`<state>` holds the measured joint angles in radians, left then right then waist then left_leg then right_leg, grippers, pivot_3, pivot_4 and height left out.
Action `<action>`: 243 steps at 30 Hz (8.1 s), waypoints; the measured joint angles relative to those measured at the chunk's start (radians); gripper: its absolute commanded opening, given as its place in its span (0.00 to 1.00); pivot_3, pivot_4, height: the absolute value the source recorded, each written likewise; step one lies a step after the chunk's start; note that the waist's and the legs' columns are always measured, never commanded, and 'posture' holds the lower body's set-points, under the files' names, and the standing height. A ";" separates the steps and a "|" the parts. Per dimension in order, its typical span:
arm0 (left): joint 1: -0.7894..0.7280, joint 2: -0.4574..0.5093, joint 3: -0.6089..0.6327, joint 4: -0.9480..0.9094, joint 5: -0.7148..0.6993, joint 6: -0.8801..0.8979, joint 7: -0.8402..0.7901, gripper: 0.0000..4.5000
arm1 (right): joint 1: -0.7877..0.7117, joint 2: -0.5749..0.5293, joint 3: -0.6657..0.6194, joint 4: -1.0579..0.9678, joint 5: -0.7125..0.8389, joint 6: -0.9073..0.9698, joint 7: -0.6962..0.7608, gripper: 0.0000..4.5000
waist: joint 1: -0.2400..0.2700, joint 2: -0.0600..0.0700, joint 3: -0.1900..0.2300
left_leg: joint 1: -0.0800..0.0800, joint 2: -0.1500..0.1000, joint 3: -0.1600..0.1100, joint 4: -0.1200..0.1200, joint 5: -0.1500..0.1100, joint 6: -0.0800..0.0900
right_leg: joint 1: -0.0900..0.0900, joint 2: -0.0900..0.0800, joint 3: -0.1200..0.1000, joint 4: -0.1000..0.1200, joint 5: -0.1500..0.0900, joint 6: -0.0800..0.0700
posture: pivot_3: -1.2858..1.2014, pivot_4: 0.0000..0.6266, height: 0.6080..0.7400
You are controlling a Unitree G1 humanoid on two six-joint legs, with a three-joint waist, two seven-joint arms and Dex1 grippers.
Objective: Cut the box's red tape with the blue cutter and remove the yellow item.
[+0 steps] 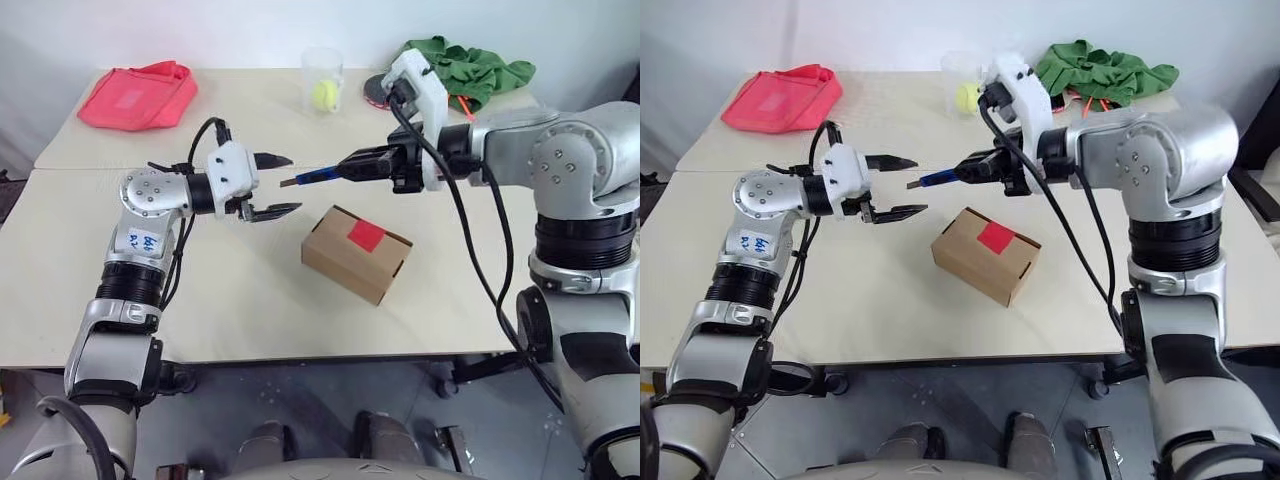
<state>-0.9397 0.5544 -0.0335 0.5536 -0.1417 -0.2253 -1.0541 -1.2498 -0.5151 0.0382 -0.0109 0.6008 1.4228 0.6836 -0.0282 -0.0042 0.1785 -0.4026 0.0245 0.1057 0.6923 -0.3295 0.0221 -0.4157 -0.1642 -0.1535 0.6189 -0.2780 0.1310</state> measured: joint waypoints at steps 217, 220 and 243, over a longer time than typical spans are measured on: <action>-0.088 -0.128 -0.225 -0.290 0.091 1.067 -0.080 0.00 | 0.388 -0.294 0.154 0.315 -0.427 -0.708 0.124 0.11 | 0.034 0.004 -0.004 | 0.007 -0.004 -0.004 0.006 -0.002 0.009 | 0.015 -0.001 0.009 -0.012 0.002 0.004 | 0.52 0.24 1.00; -0.050 -0.054 -0.162 -0.396 0.036 1.147 -0.082 0.00 | 0.352 -0.255 0.183 0.422 -0.476 -0.780 0.137 0.00 | 0.023 0.004 -0.003 | 0.004 -0.004 -0.004 0.005 -0.002 0.007 | 0.008 -0.001 0.009 -0.009 0.002 0.005 | 0.52 0.24 1.00; 0.245 -0.167 -0.145 -0.663 -0.174 1.420 0.286 0.00 | 0.466 -0.199 0.227 0.176 -0.560 -0.676 0.311 0.00 | 0.029 0.005 -0.002 | -0.001 -0.005 -0.008 0.006 -0.001 0.006 | 0.005 0.000 0.012 -0.007 0.003 0.005 | 0.52 0.24 1.00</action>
<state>-0.6949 0.3875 -0.1790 -0.1096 -0.3155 1.1947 -0.7680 -0.7840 -0.7146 0.2653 0.1653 0.0407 0.7469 0.9943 0.0008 0.0008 0.1763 -0.4035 0.0191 0.0979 0.6988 -0.3303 0.0280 -0.4107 -0.1645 -0.1417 0.6116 -0.2753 0.1365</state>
